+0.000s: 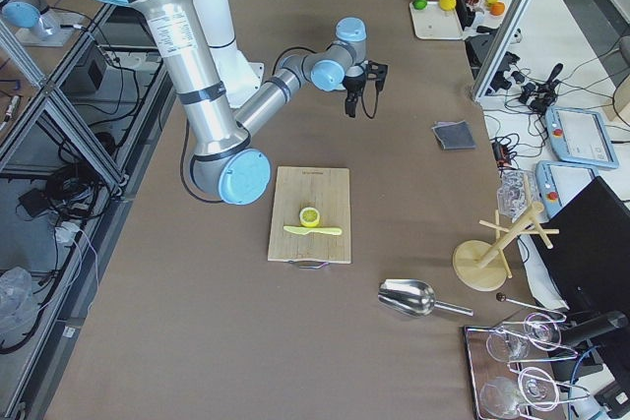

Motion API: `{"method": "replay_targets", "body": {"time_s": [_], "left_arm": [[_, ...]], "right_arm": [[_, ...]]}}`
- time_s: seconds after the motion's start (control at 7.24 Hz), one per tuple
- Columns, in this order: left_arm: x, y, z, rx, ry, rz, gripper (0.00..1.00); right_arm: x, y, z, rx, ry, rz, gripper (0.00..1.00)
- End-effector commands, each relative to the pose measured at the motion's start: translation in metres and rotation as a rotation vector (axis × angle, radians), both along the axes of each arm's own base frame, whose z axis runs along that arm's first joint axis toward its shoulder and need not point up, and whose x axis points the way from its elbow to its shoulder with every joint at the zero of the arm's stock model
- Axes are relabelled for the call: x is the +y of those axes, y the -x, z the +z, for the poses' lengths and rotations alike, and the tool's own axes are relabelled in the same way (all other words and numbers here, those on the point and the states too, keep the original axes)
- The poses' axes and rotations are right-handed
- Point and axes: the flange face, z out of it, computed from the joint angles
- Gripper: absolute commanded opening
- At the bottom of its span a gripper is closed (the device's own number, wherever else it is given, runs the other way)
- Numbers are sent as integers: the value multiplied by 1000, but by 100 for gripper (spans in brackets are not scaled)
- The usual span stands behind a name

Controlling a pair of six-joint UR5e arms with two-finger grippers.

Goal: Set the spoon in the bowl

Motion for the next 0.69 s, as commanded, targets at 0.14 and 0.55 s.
{"method": "replay_targets", "body": {"time_s": [0.14,0.55], "left_arm": [[18,84,34,-35,2,37,97],[46,111,65,-36,56,-14,98]], "right_arm": [[-8,-145,124,18,-77,-106,100],[15,-190,165,38,-91,-117,100]]}}
